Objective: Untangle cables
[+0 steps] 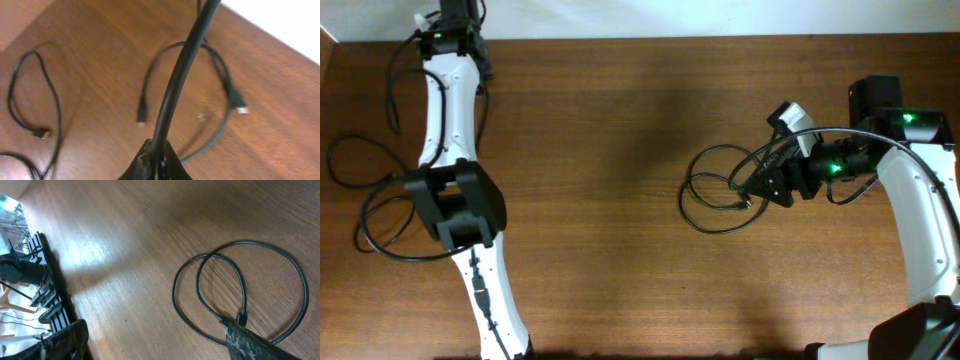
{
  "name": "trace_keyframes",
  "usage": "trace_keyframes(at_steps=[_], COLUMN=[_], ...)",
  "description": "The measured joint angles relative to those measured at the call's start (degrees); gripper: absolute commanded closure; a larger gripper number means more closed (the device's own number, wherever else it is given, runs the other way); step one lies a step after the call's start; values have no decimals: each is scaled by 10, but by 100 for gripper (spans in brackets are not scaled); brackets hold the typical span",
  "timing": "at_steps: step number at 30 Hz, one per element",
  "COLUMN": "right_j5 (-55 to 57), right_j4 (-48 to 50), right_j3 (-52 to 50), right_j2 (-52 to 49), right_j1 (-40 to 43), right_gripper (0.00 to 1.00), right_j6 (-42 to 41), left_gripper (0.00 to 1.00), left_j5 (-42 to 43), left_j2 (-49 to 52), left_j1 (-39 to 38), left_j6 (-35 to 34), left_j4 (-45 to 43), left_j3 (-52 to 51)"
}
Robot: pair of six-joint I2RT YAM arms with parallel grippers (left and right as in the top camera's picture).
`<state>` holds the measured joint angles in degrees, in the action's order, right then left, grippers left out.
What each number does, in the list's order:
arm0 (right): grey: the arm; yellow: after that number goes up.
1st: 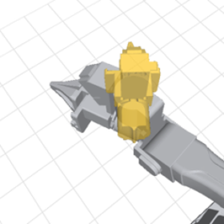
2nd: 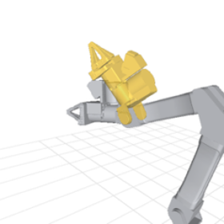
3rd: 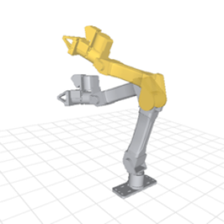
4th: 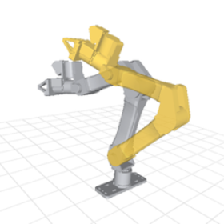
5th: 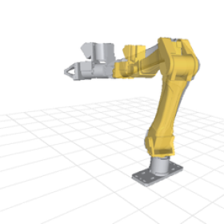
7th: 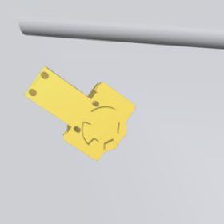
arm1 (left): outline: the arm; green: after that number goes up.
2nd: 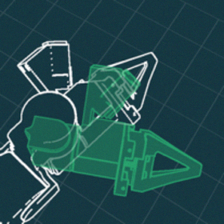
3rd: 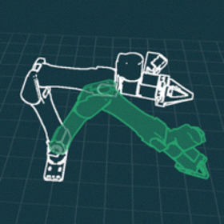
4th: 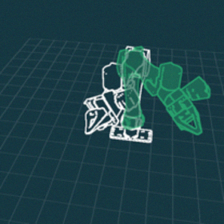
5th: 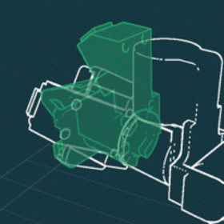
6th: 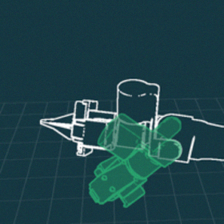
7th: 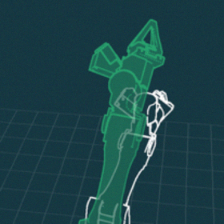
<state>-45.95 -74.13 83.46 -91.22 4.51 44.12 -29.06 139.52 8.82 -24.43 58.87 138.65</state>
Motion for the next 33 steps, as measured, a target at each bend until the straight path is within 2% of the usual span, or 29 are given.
trace_keyframes(at_steps=[1,2,10,22,28,33], right_j5=[0,0,0,0,0,0], right_j4=[0,0,0,0,0,0], right_j3=[0,0,0,0,0,0], right_j2=[0,0,0,0,0,0], right_j1=[0,0,0,0,0,0], right_gripper=[13,14,13,14,13,14], right_j6=[0,0,0,0,0,0], left_gripper=[12,1,1,1,1,1], left_j5=[2,5,75,92,92,92], left_j2=[0,0,0,-15,-188,-269], left_j1=[5,11,33,32,32,31], left_j6=[3,5,4,4,4,4], left_j4=[2,3,16,39,46,95], left_j3=[0,0,0,0,2,14])
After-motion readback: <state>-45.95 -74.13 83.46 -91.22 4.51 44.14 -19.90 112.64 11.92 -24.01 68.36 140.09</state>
